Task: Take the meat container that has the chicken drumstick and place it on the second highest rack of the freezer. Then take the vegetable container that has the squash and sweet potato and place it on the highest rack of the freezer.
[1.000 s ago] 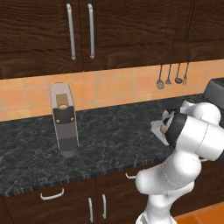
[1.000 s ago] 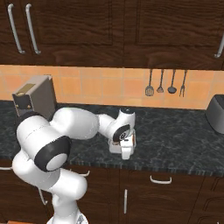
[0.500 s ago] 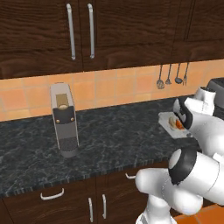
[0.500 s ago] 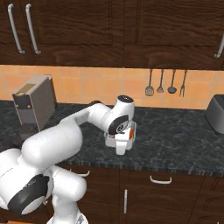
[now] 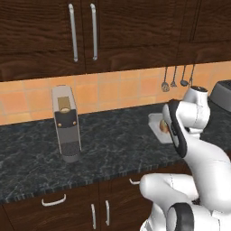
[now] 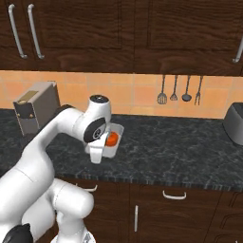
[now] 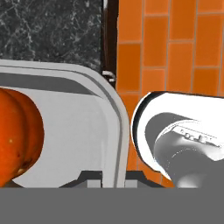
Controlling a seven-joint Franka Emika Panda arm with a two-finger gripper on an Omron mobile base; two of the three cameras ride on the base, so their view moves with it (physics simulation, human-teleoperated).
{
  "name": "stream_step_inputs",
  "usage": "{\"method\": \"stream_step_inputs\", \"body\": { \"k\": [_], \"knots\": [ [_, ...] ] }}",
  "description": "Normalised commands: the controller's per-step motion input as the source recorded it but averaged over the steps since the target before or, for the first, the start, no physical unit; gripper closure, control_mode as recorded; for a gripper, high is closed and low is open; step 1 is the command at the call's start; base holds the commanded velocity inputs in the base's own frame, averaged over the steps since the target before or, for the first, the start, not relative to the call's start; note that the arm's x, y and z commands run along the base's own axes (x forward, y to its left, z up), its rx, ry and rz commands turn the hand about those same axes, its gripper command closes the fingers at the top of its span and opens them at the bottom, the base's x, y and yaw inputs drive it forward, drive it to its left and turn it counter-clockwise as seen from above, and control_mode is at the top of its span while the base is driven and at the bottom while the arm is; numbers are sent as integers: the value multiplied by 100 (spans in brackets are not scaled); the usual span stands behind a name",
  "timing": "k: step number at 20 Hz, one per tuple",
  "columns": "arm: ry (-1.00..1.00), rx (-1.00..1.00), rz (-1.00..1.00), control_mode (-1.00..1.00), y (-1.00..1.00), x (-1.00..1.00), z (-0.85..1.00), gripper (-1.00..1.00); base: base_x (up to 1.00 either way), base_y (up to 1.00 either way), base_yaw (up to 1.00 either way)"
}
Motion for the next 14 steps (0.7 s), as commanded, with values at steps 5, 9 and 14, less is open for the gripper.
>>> {"method": "stream_step_inputs", "body": {
  "k": [5,9,14],
  "knots": [
    [0,0,1,-100,100,-38,43,100,0,0,0],
    [1,0,4,-100,63,-64,51,100,0,0,0],
    [2,0,4,-100,15,-55,40,100,0,0,0]
  ]
}}
